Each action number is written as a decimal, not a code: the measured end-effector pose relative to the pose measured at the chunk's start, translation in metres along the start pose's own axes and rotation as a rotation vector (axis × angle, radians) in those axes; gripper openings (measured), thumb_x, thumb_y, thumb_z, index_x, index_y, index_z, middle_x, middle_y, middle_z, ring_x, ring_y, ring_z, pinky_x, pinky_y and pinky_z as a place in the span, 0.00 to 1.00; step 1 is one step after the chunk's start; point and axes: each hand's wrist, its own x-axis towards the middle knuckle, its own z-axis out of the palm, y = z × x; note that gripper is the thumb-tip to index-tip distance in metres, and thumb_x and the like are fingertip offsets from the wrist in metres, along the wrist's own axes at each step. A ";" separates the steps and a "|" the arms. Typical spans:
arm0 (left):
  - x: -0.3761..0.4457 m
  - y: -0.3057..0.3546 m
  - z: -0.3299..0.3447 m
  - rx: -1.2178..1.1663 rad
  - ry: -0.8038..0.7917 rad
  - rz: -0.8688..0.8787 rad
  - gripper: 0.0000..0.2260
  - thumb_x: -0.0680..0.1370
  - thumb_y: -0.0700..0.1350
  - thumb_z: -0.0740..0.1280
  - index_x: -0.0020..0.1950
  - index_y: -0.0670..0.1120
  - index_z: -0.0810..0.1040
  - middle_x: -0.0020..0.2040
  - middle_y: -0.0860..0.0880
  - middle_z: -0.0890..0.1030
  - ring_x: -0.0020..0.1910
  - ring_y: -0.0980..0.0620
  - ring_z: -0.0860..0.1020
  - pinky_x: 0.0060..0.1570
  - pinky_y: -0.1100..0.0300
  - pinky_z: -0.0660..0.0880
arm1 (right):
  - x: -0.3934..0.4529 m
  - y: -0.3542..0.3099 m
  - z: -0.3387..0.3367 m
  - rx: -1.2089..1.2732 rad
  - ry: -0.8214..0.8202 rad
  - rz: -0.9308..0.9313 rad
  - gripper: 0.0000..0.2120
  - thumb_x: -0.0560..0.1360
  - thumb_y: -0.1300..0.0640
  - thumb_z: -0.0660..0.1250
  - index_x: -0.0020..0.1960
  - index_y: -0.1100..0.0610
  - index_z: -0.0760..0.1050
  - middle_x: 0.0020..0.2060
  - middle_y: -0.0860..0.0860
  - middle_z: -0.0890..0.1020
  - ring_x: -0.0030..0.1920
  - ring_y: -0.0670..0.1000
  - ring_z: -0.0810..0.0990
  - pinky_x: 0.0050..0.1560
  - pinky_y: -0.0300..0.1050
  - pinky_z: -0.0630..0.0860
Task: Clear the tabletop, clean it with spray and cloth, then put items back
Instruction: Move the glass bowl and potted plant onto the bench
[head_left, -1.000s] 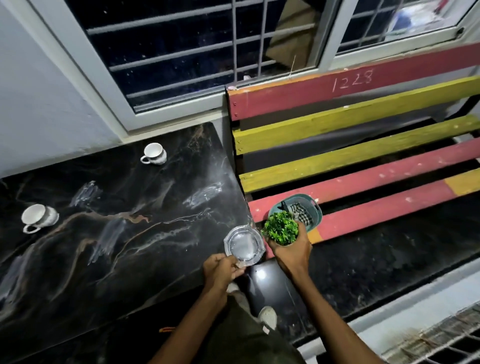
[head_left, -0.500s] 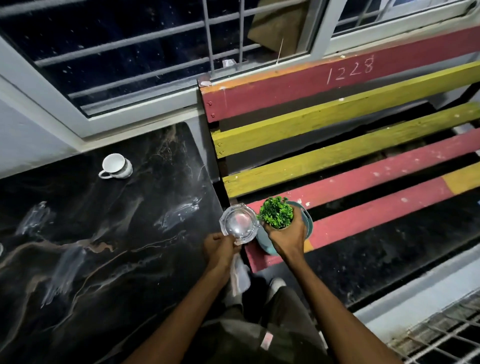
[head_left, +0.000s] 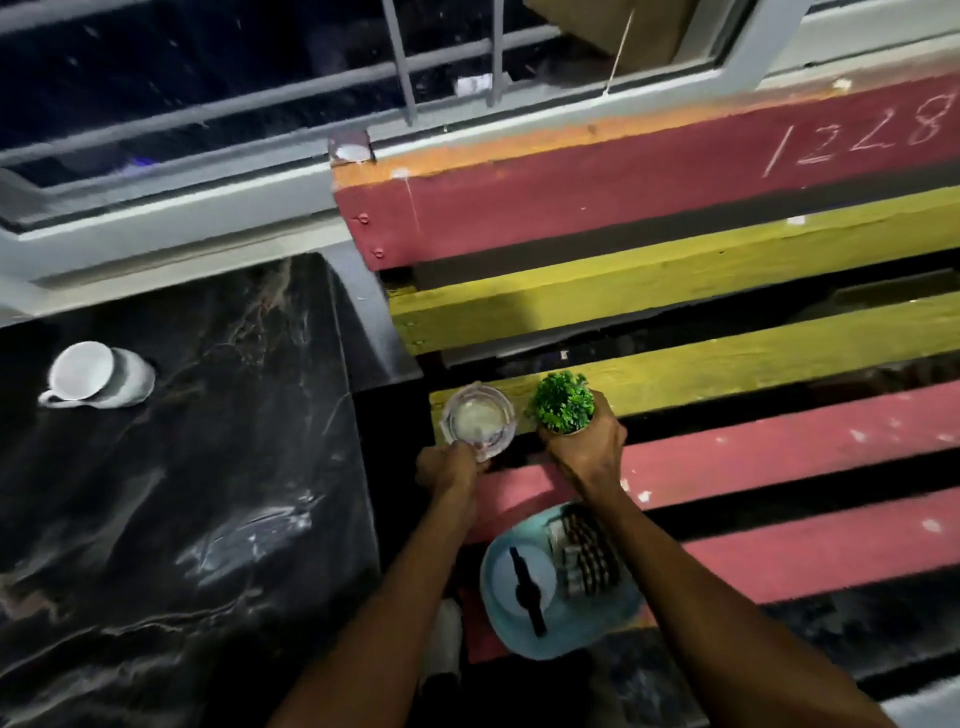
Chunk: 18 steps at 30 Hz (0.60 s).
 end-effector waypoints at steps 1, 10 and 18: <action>0.013 -0.004 0.012 -0.023 0.009 -0.013 0.12 0.72 0.30 0.67 0.54 0.29 0.80 0.52 0.33 0.84 0.49 0.38 0.85 0.52 0.39 0.83 | 0.015 0.008 0.008 0.000 -0.006 0.009 0.31 0.64 0.46 0.81 0.62 0.54 0.75 0.51 0.55 0.83 0.57 0.58 0.77 0.52 0.43 0.71; 0.086 -0.041 0.060 -0.195 0.105 -0.132 0.12 0.75 0.27 0.64 0.58 0.31 0.77 0.49 0.37 0.78 0.34 0.47 0.82 0.21 0.65 0.76 | 0.065 0.068 0.071 0.056 0.068 0.091 0.30 0.63 0.50 0.82 0.61 0.56 0.76 0.51 0.58 0.84 0.55 0.61 0.80 0.52 0.45 0.76; 0.115 -0.051 0.070 -0.255 0.147 -0.074 0.08 0.72 0.25 0.66 0.47 0.34 0.77 0.50 0.37 0.79 0.46 0.40 0.82 0.22 0.62 0.79 | 0.065 0.064 0.097 0.090 0.132 0.022 0.31 0.63 0.56 0.80 0.63 0.60 0.75 0.54 0.57 0.80 0.55 0.59 0.79 0.55 0.47 0.74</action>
